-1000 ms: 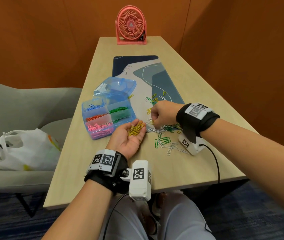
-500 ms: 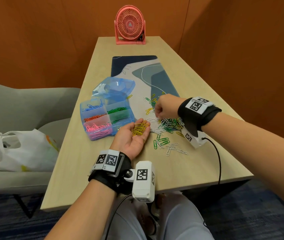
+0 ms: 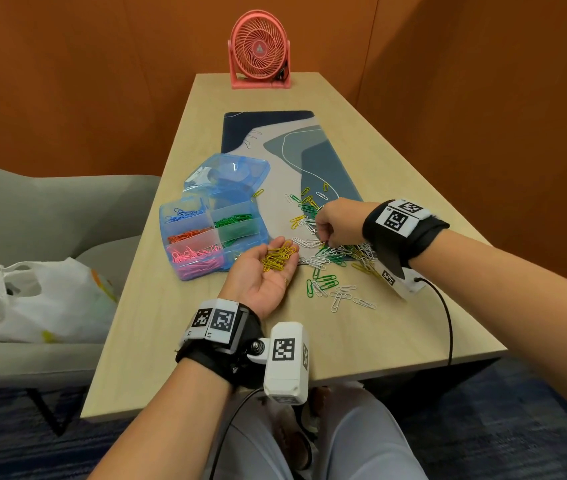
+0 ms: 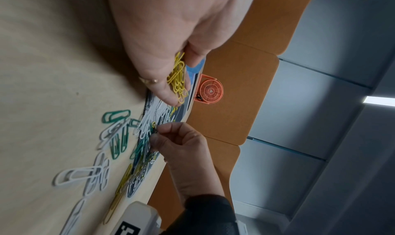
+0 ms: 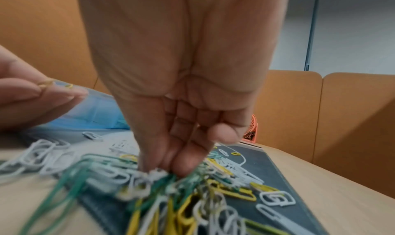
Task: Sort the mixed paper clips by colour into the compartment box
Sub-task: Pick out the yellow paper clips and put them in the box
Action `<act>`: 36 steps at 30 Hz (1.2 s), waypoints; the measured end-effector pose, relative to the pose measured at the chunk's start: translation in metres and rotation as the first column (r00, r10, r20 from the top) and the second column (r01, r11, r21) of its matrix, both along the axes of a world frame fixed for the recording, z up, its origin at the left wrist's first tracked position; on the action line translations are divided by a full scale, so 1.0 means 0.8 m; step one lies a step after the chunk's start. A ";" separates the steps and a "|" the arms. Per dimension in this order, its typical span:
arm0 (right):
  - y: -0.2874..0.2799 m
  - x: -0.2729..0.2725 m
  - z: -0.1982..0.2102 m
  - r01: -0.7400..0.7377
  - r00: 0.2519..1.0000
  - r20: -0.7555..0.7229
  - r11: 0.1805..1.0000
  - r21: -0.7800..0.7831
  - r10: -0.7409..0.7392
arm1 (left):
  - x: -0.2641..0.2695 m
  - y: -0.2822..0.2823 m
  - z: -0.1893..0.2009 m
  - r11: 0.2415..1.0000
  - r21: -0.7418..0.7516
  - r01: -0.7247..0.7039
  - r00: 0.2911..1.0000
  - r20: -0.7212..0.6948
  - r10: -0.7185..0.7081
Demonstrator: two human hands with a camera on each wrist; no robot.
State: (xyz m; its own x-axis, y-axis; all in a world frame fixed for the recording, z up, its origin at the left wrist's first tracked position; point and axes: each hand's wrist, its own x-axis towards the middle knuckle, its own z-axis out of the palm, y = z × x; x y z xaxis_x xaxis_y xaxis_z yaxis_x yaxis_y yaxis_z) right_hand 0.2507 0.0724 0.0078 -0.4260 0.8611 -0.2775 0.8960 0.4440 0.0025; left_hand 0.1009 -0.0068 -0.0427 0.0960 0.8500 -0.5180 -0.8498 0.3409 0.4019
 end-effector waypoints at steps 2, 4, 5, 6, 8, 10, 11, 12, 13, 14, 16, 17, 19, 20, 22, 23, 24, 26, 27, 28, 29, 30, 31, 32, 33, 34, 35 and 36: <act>0.001 0.001 0.003 0.016 0.998 0.054 1.000 -0.003 -0.016 | 0.000 0.000 0.000 1.000 -0.003 -0.001 1.000 0.001 0.001; 0.002 0.002 0.007 0.025 0.995 0.094 1.000 -0.011 -0.024 | 0.000 0.000 0.000 1.000 -0.005 0.002 1.000 0.002 -0.002; 0.003 0.003 0.008 0.029 0.996 0.087 1.000 -0.010 -0.028 | 0.000 0.000 0.001 1.000 -0.004 0.004 1.000 0.002 -0.004; 0.004 0.003 0.008 0.031 0.997 0.066 0.999 -0.004 -0.031 | 0.000 0.000 0.001 1.000 -0.001 0.006 1.000 0.001 -0.006; 0.007 0.002 0.007 0.032 0.999 0.012 0.999 0.008 -0.033 | 0.000 0.000 0.001 1.000 0.001 0.009 1.000 -0.004 -0.009; 0.007 -0.002 0.004 0.037 0.999 -0.010 0.999 0.019 -0.037 | 0.000 0.000 0.000 1.000 0.001 0.011 1.000 -0.005 -0.011; 0.006 -0.003 0.003 0.035 0.999 -0.009 0.999 0.025 -0.035 | 0.000 0.000 0.000 1.000 0.002 0.013 1.000 -0.004 -0.013; 0.006 -0.004 0.002 0.032 0.999 -0.003 0.999 0.027 -0.032 | 0.000 0.000 0.000 1.000 0.003 0.014 1.000 -0.001 -0.014; 0.006 -0.005 0.000 0.028 1.000 0.004 0.999 0.023 -0.029 | -0.001 0.001 -0.001 1.000 0.004 0.015 1.000 0.000 -0.015; 0.006 -0.005 0.000 0.023 1.000 0.015 1.000 0.014 -0.023 | -0.001 0.001 -0.001 1.000 0.005 0.015 1.000 0.001 -0.015; 0.006 -0.004 -0.001 0.014 0.999 0.035 1.000 -0.001 -0.014 | -0.001 0.002 -0.002 1.000 0.002 0.013 1.000 -0.001 -0.013; 0.006 -0.003 -0.002 0.015 0.999 0.040 1.000 -0.001 -0.015 | -0.001 0.002 -0.002 1.000 0.002 0.013 1.000 -0.004 -0.013; 0.006 -0.001 -0.002 0.026 0.999 0.039 1.000 -0.001 -0.026 | 0.000 0.002 -0.002 1.000 0.002 0.016 1.000 -0.011 -0.016; 0.006 -0.001 -0.001 0.039 0.999 0.028 0.999 -0.002 -0.039 | 0.000 0.002 -0.001 1.000 0.001 0.017 1.000 -0.013 -0.017; 0.005 0.000 0.002 0.062 0.998 0.000 0.998 0.007 -0.062 | 0.000 0.001 0.000 1.000 -0.001 0.018 1.000 -0.014 -0.018; 0.005 0.000 0.004 0.069 0.998 -0.004 0.998 0.012 -0.069 | 0.000 0.001 0.000 1.000 -0.001 0.019 1.000 -0.014 -0.019; 0.004 0.001 0.007 0.080 0.997 0.006 0.997 0.012 -0.080 | 0.001 0.000 0.000 1.000 -0.001 0.023 1.000 -0.015 -0.023; 0.005 0.002 0.013 0.096 0.994 0.056 0.995 -0.004 -0.096 | 0.002 0.000 0.000 0.999 -0.005 0.032 0.999 -0.018 -0.032; 0.006 0.002 0.016 0.093 0.992 0.080 0.996 -0.006 -0.093 | 0.003 0.000 0.000 0.999 -0.007 0.034 0.999 -0.020 -0.034; 0.008 0.001 0.019 0.091 0.992 0.088 0.996 0.003 -0.091 | 0.004 0.000 0.001 0.999 -0.009 0.037 0.999 -0.019 -0.037; 0.010 0.001 0.023 0.087 0.994 0.070 0.996 0.023 -0.089 | 0.005 0.000 0.001 0.999 -0.011 0.040 0.999 -0.019 -0.041; 0.012 0.000 0.027 0.091 0.995 0.028 0.995 0.041 -0.092 | 0.006 0.001 0.002 0.999 -0.010 0.044 0.999 -0.018 -0.044; 0.014 -0.001 0.032 0.090 0.996 -0.026 0.995 0.052 -0.088 | 0.008 0.002 0.003 0.999 -0.009 0.048 0.999 -0.019 -0.048; 0.014 -0.003 0.037 0.091 0.993 -0.083 0.995 0.045 -0.087 | 0.010 0.003 0.003 0.999 -0.010 0.053 0.998 -0.019 -0.053; 0.013 -0.005 0.042 0.083 0.988 -0.135 0.996 0.024 -0.079 | 0.012 0.005 0.004 0.998 -0.013 0.059 0.998 -0.019 -0.059; 0.012 -0.007 0.047 0.066 0.982 -0.176 0.998 -0.008 -0.067 | 0.013 0.006 0.005 0.998 -0.017 0.065 0.998 -0.015 -0.065; 0.009 -0.010 0.051 0.042 0.976 -0.212 0.998 -0.053 -0.053 | 0.015 0.008 0.005 0.997 -0.022 0.070 0.998 -0.009 -0.070; 0.006 -0.012 0.055 0.018 0.968 -0.247 0.994 -0.108 -0.044 | 0.016 0.009 0.006 0.997 -0.024 0.073 0.997 -0.001 -0.073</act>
State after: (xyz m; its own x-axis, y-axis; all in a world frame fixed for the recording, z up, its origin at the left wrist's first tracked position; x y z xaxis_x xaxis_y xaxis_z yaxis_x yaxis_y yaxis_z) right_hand 0.2407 0.0774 0.0514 -0.4662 0.8473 -0.2546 0.8760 0.4018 -0.2668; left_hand 0.1139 0.0005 -0.0383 0.1560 0.8281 -0.5384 -0.8218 0.4112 0.3943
